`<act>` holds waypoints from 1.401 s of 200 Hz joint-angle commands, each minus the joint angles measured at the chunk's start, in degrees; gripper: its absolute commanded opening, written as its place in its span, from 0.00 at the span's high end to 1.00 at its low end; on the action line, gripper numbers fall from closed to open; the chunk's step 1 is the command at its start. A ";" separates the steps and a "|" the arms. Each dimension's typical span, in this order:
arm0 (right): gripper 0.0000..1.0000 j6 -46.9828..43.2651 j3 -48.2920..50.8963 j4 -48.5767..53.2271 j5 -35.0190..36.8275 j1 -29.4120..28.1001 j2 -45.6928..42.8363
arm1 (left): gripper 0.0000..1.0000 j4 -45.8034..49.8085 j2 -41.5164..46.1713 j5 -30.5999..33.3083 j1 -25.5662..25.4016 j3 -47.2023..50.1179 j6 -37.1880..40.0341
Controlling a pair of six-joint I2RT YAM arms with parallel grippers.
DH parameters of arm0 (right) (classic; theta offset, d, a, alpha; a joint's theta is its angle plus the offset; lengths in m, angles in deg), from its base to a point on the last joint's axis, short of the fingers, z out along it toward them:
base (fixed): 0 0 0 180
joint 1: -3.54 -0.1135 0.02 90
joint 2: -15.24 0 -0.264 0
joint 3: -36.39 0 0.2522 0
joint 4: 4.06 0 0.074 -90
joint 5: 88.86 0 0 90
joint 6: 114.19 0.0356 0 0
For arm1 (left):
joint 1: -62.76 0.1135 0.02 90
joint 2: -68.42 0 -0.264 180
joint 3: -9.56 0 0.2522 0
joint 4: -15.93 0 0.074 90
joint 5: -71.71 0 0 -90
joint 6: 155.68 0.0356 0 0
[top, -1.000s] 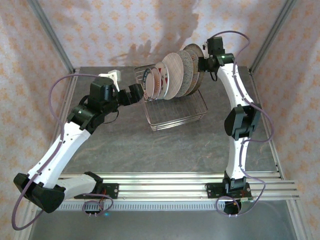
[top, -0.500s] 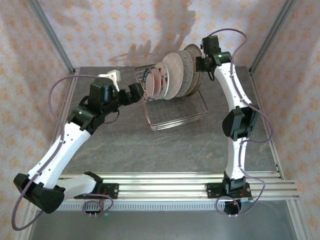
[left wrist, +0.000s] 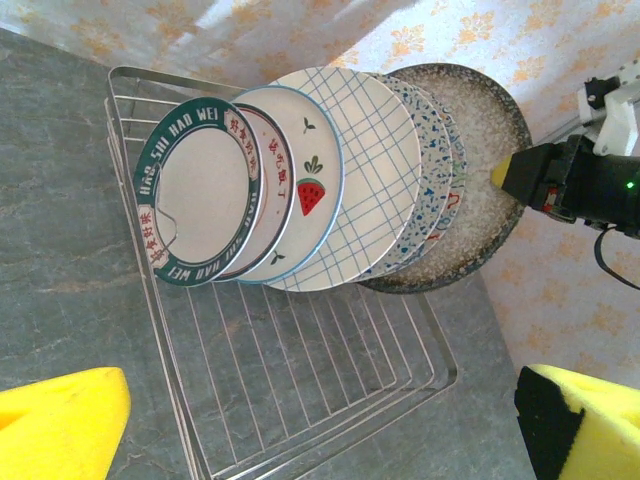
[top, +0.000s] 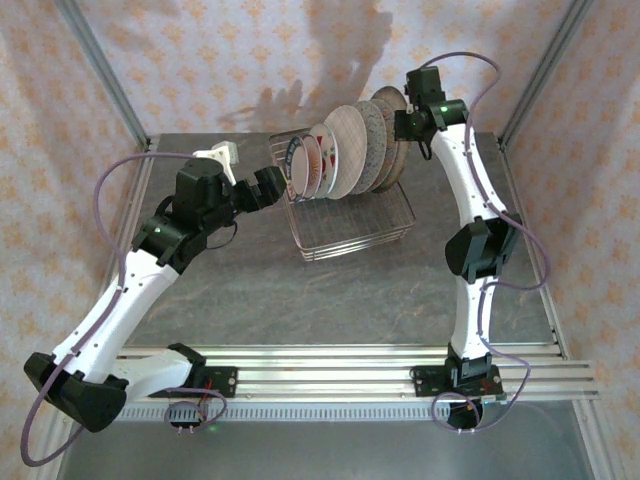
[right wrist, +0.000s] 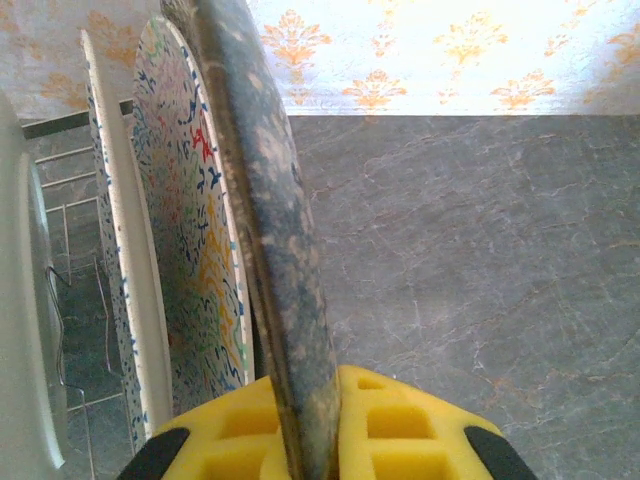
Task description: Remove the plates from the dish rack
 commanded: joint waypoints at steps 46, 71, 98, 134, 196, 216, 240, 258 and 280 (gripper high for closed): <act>1.00 2.75 -5.80 -8.18 3.75 -0.82 -11.44 | 0.01 -2.16 1.31 -1.30 -0.33 0.37 -1.40; 1.00 1.20 -5.97 -7.67 6.72 -1.39 -12.59 | 0.01 -2.52 1.48 -1.81 -0.33 0.49 -1.82; 1.00 0.32 -5.28 -6.97 10.44 -1.49 -14.17 | 0.01 -3.11 1.69 -2.30 -0.33 0.22 -2.23; 1.00 -0.64 -4.91 -6.52 15.37 -1.50 -16.77 | 0.01 -3.73 1.45 -2.87 -0.42 -0.72 -2.87; 1.00 0.25 -4.23 -3.77 24.44 -1.53 -21.15 | 0.01 -6.21 -1.39 -6.07 -1.50 -3.00 -5.06; 1.00 1.56 -3.80 -2.41 27.24 -1.55 -22.64 | 0.01 -7.62 -2.59 -7.41 -2.05 -3.45 -6.22; 1.00 2.68 -3.84 -0.78 28.72 -1.57 -24.74 | 0.01 -10.21 -4.69 -10.15 -2.72 -4.03 -9.14; 1.00 4.50 -5.67 1.93 28.96 -1.55 -25.54 | 0.01 -11.73 -7.02 -12.27 -3.28 -4.84 -12.08; 1.00 8.16 -7.77 6.33 28.24 -1.57 -26.59 | 0.01 -14.49 -9.97 -13.87 -4.53 -5.23 -16.46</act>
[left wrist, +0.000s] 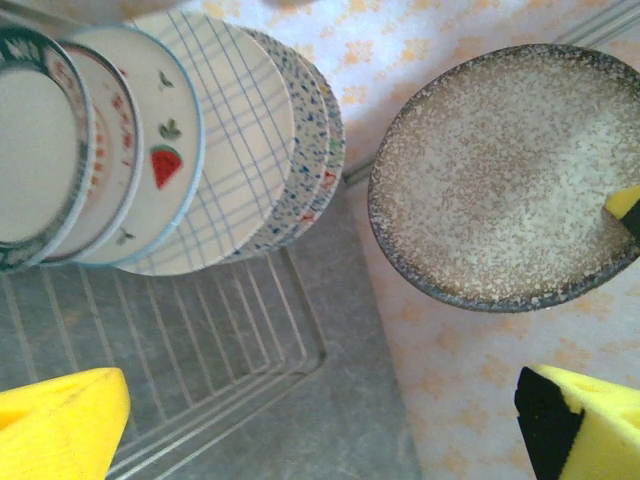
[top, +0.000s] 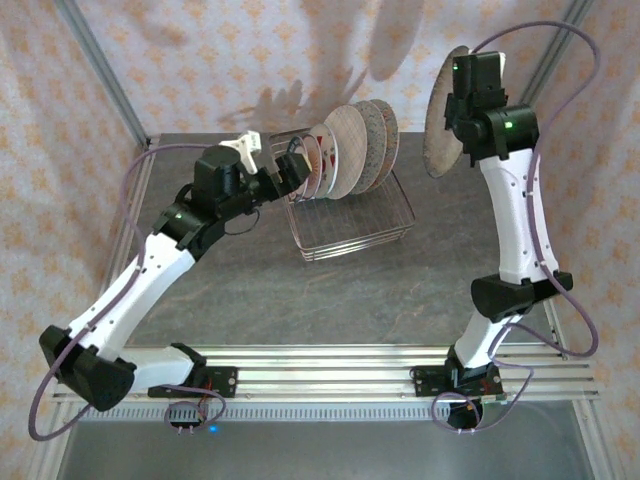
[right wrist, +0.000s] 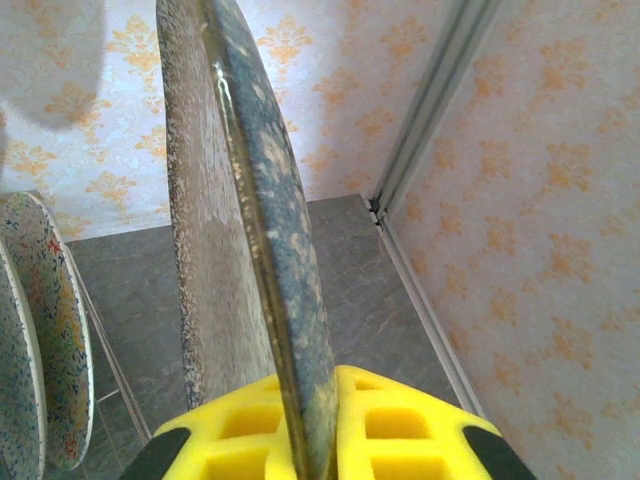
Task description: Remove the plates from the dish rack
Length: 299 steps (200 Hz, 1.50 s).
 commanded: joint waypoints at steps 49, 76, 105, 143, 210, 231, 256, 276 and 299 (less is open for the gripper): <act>1.00 13.30 -7.08 1.58 2.91 -0.01 -9.98 | 0.01 -13.50 -9.48 -7.32 -4.46 -1.92 -15.34; 1.00 16.75 -6.01 3.39 0.82 -0.08 -12.50 | 0.03 -17.77 -14.59 -9.81 -6.48 -2.56 -20.50; 1.00 21.50 -4.32 3.96 -4.04 -0.09 -14.55 | 0.12 -25.51 -20.27 -12.33 -8.34 -2.14 -27.04; 1.00 28.38 -0.48 2.69 -11.15 -0.08 -17.52 | 0.23 -35.96 -25.17 -12.23 -10.06 -1.57 -33.15; 1.00 34.51 5.60 -2.11 -22.27 -0.07 -20.00 | 0.28 -43.06 -27.55 -11.98 -11.23 -1.33 -37.90; 1.00 35.45 5.58 -3.47 -25.21 -0.03 -19.33 | 0.30 -41.19 -27.25 -11.82 -11.18 -0.90 -37.83; 1.00 36.99 6.44 -4.90 -27.85 -0.08 -19.01 | 0.34 -42.26 -27.20 -11.67 -11.07 -0.34 -38.61; 1.00 37.63 7.80 -6.64 -29.32 0.00 -19.28 | 0.40 -42.97 -27.04 -11.51 -10.47 0.11 -39.28; 1.00 38.63 9.84 -8.32 -32.66 0.37 -19.25 | 0.54 -46.56 -26.50 -11.22 -9.37 1.58 -41.47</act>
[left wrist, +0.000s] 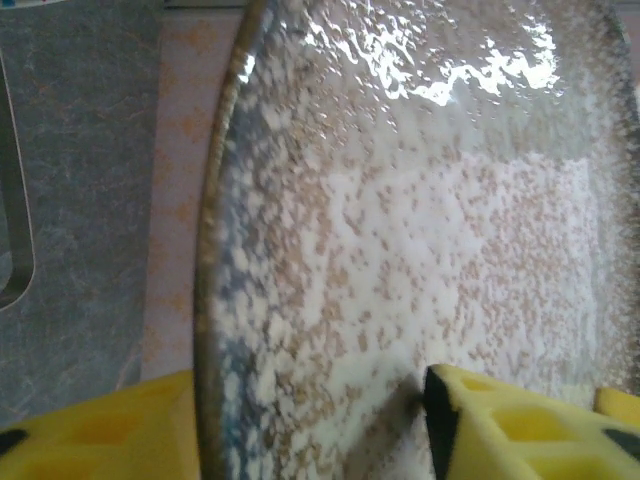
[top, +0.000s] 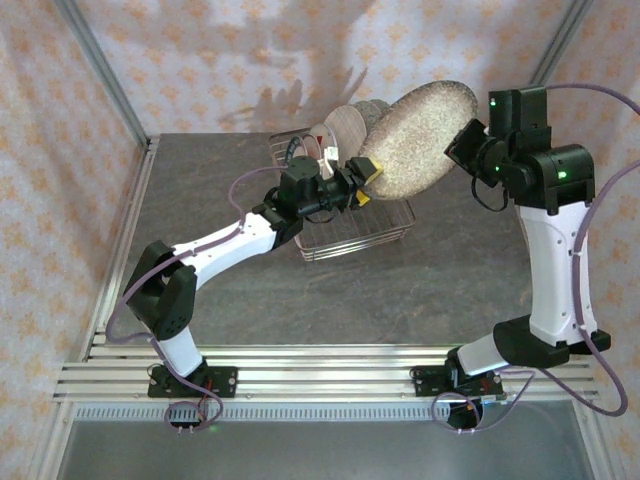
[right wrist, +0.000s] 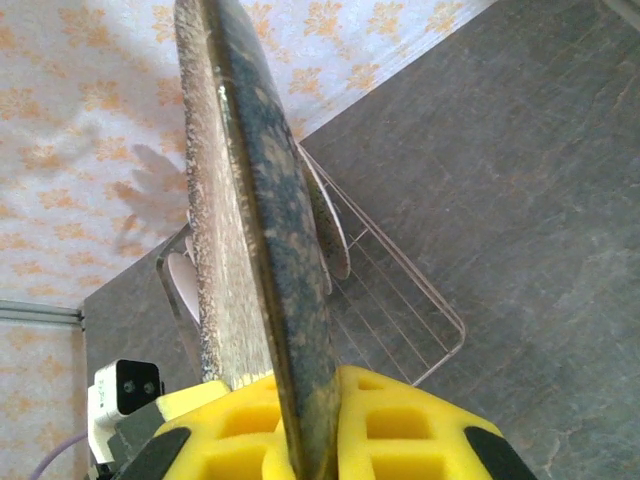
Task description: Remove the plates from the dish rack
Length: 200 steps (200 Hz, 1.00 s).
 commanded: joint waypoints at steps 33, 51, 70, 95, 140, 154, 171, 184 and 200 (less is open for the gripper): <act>1.00 7.26 4.27 -21.44 -10.84 2.93 -4.12 | 0.69 -6.36 2.94 -1.01 2.63 3.75 -3.08; 1.00 8.93 6.42 -23.50 -14.43 4.16 -4.12 | 0.70 -6.19 4.45 -2.11 3.43 5.12 -3.16; 1.00 10.19 8.56 -25.51 -17.18 5.32 -4.34 | 0.82 -6.85 6.14 -2.39 4.25 6.85 -3.50; 1.00 11.25 11.30 -28.42 -21.36 6.31 -4.31 | 0.89 -6.81 8.38 -2.67 5.21 8.14 -3.60; 1.00 11.69 14.21 -31.27 -26.90 6.66 -2.90 | 1.00 -6.51 10.77 -4.70 6.65 8.33 -3.51; 1.00 11.42 14.59 -31.64 -27.75 6.74 -2.49 | 1.00 -6.92 11.77 -4.64 7.12 8.62 -3.42; 0.93 10.48 13.80 -30.65 -28.83 6.71 -1.37 | 1.00 -7.65 12.86 -4.43 7.82 8.76 -3.51; 0.85 9.94 13.92 -30.55 -29.11 6.68 -1.09 | 1.00 -8.71 13.82 -3.79 8.41 9.13 -3.98; 0.76 9.76 14.30 -31.22 -30.03 6.75 -0.99 | 1.00 -10.16 14.88 -2.94 9.29 9.86 -4.81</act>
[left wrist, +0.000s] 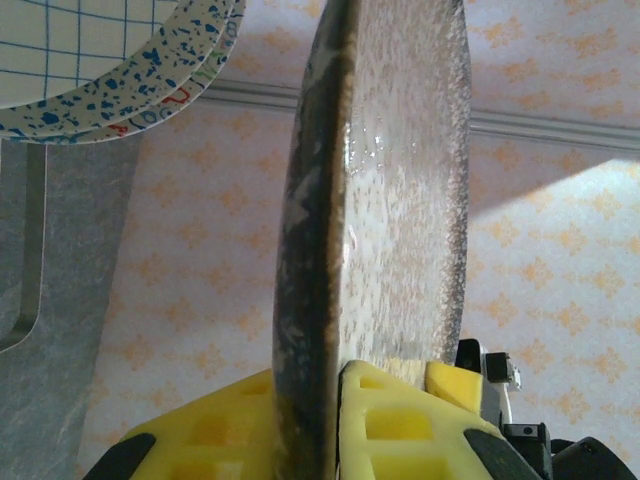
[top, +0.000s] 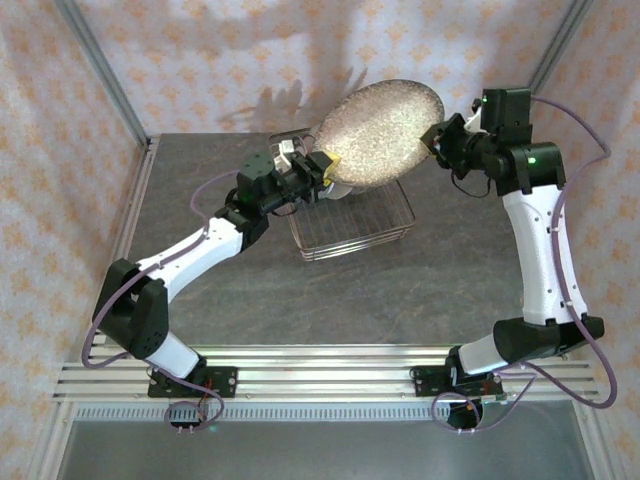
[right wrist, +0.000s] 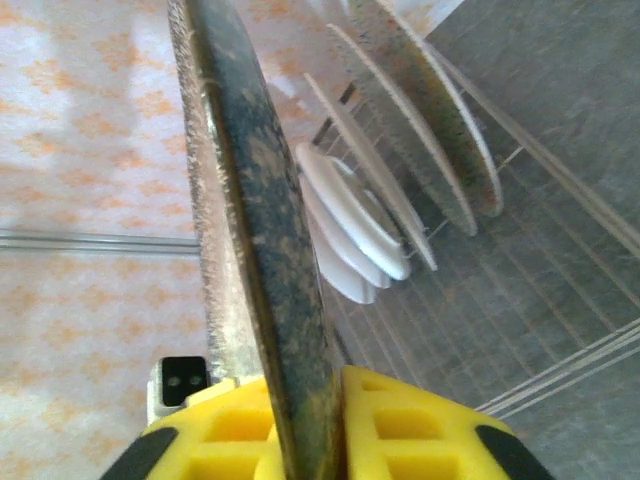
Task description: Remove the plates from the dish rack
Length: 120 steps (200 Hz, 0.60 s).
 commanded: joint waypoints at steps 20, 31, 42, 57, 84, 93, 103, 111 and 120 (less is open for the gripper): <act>0.64 2.28 -2.32 -12.05 -6.43 0.34 0.07 | 1.00 -9.63 5.44 -1.35 1.59 1.44 0.99; 0.58 2.50 -2.35 -12.50 -7.35 0.28 0.47 | 1.00 -10.32 5.99 -1.00 2.35 1.75 0.35; 0.52 2.49 -2.71 -12.38 -7.87 0.28 0.83 | 1.00 -10.76 6.44 -0.87 2.99 1.86 0.13; 0.46 1.85 -3.07 -11.91 -7.69 0.23 1.06 | 1.00 -10.25 7.27 -0.78 3.89 1.74 0.23; 0.39 0.22 -3.43 -11.79 -7.66 0.04 0.97 | 1.00 -8.99 9.20 -0.34 5.80 2.47 0.49; 0.38 -0.41 -3.56 -11.92 -7.88 -0.20 1.02 | 1.00 -8.69 9.90 -0.16 6.46 2.81 0.65; 0.37 -1.21 -3.69 -11.80 -8.18 -0.49 1.24 | 1.00 -8.84 10.54 0.14 7.23 3.32 0.60; 0.36 -1.88 -3.74 -11.80 -8.34 -0.91 1.24 | 1.00 -9.03 11.14 0.44 7.86 3.79 0.50; 0.36 -2.73 -3.73 -11.50 -8.15 -1.41 1.27 | 1.00 -9.10 11.74 0.70 8.69 4.18 0.33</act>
